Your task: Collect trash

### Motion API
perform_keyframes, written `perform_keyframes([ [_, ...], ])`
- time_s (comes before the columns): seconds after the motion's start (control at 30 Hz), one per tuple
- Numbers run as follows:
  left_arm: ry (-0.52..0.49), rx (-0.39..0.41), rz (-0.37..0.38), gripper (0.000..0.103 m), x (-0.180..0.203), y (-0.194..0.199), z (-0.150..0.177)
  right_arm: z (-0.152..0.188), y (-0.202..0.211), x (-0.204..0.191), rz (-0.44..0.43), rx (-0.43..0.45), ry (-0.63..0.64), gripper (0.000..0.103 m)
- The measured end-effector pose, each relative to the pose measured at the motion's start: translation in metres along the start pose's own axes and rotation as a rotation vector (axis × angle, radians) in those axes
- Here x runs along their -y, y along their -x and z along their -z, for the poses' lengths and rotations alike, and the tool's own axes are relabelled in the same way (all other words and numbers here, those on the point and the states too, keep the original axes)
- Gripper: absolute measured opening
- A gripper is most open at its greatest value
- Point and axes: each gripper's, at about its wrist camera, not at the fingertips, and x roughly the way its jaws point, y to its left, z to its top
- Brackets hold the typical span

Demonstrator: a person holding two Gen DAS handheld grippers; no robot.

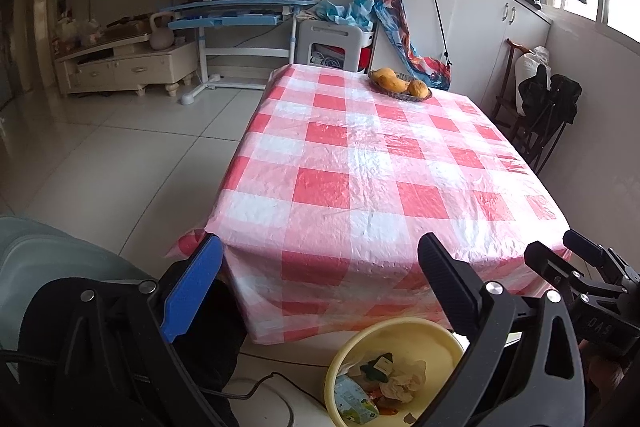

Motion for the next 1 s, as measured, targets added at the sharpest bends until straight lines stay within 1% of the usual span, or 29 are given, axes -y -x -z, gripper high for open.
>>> perform_keyframes([
  [1.0,-0.001,0.003,-0.021,0.096,-0.0022,-0.0015,0.0006,-0.0011,0.001,0.0007,0.004,0.005,-0.002,0.095],
])
